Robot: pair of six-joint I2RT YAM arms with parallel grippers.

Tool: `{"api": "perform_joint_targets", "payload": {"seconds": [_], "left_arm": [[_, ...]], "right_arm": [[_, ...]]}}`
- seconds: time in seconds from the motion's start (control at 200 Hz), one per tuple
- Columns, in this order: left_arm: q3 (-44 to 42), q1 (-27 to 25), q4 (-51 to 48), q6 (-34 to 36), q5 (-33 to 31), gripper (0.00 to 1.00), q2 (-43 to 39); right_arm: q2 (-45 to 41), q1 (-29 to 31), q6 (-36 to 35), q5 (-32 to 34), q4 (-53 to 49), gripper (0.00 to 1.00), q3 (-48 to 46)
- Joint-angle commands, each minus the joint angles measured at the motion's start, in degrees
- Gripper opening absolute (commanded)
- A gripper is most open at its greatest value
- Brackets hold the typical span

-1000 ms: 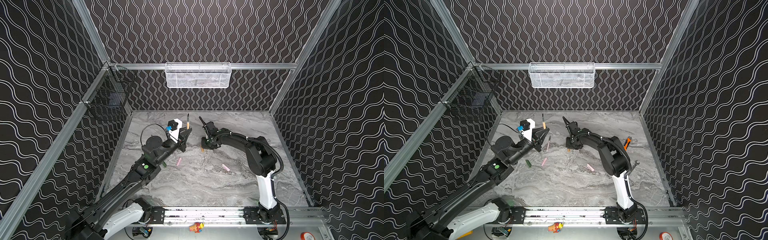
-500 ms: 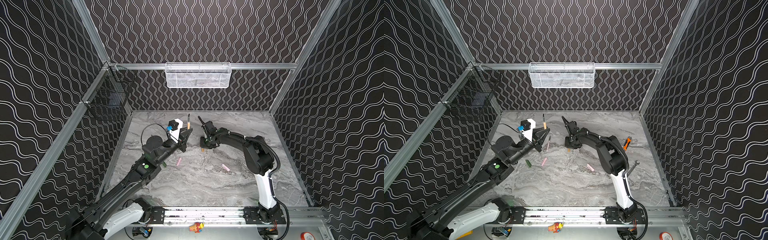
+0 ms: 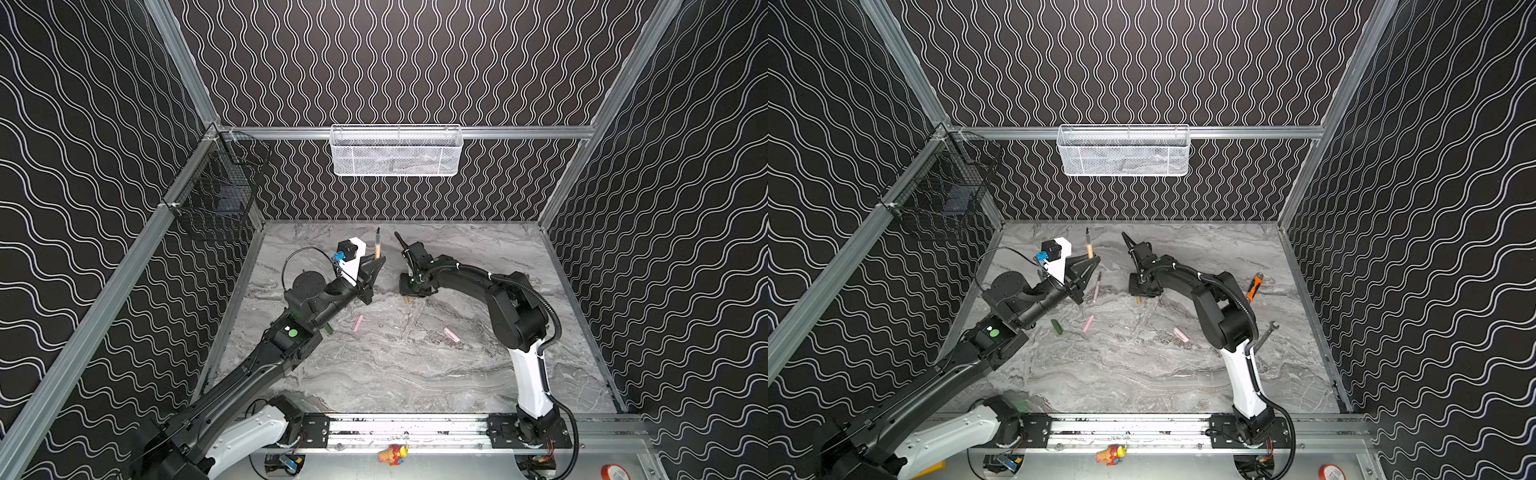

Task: Insert the pens into the pen caps
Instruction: 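Lower the right gripper and close it on the tan pen cap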

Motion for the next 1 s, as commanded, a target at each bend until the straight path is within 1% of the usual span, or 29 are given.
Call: {"api": "perform_joint_targets", "payload": {"seconds": [0.0,0.335,0.676,0.991], "left_arm": [[0.45,-0.15,1.1,-0.11,0.25,0.0,0.07],[0.37,-0.27,1.12,0.02,0.08,0.0,0.02],[0.45,-0.49,1.0,0.11,0.12,0.0,-0.06],[0.51,-0.61,0.66,0.37,0.13,0.0,-0.2]], "right_arm": [[-1.89,-0.07,-0.81,1.15,-0.55,0.36,-0.54],[-1.25,-0.11,-1.04,1.63,-1.98,0.27,-0.53],[-0.37,-0.02,-1.35,-0.11,-2.06,0.26,-0.68],[0.85,0.01,-1.37,1.07,-2.83,0.25,-0.09]]}}
